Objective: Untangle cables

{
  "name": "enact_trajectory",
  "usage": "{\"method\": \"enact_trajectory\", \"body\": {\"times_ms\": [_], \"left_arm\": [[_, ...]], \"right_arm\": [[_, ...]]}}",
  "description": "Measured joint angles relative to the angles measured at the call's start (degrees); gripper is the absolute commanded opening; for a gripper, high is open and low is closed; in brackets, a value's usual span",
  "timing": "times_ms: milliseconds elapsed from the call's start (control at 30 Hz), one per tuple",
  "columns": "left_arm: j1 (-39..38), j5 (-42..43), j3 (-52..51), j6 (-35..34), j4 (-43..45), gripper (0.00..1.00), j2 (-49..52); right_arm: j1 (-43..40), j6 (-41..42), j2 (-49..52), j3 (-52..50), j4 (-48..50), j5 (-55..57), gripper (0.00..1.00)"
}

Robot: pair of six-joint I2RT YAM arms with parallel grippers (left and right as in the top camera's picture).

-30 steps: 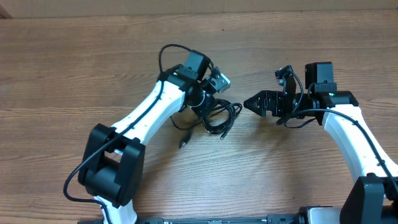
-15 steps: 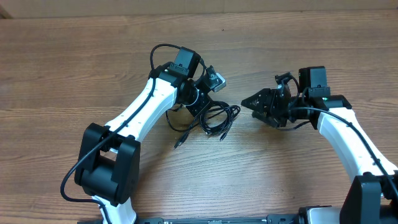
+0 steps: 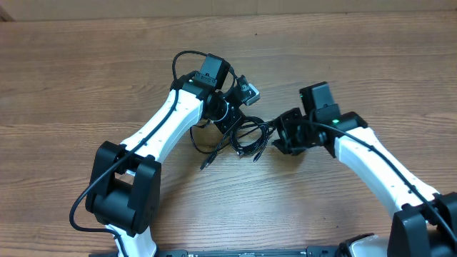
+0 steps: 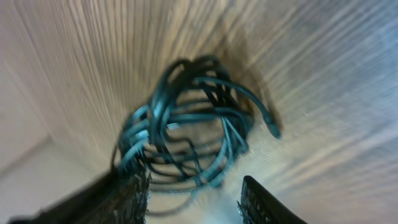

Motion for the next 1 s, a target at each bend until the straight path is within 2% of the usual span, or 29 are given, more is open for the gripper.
{"method": "enact_trajectory", "body": {"times_ms": [200,267,333,467,667,800,833,867,1000], "left_arm": [[0.00,1.07,0.00,0.00,0.02,0.04,0.00],[0.00,1.27,0.02,0.00,0.02,0.04,0.00],[0.00,1.29,0.00,0.00,0.02,0.04,0.00],[0.00,1.49,0.02,0.00,0.02,0.04,0.00],[0.00,1.53,0.00,0.00,0.02,0.04,0.00],[0.00,1.66,0.00,0.00,0.02,0.04,0.00],[0.00,1.66,0.00,0.00,0.02,0.04,0.00],[0.00,1.66,0.02,0.00,0.02,0.04,0.00],[0.15,1.70,0.02,-0.02,0.02,0.04,0.00]], "right_arm": [[0.96,5.07,4.15,-0.02,6.82,6.21,0.48],[0.96,6.27,5.55,-0.04,8.35,7.26,0.38],[0.96,7.32,6.91,-0.04,10.01,8.66,0.33],[0.96,8.28,8.70,-0.07,11.98,10.03,0.29],[0.96,8.48,9.66,-0.07,12.13,9.18,0.29],[0.96,8.72,9.66,-0.07,12.96,7.17,0.22],[0.96,8.74,9.66,-0.07,13.11,6.97,0.17],[0.96,8.26,9.66,-0.15,14.36,6.71,0.06],[0.96,6.93,9.66,-0.20,17.09,5.84,0.04]]}}
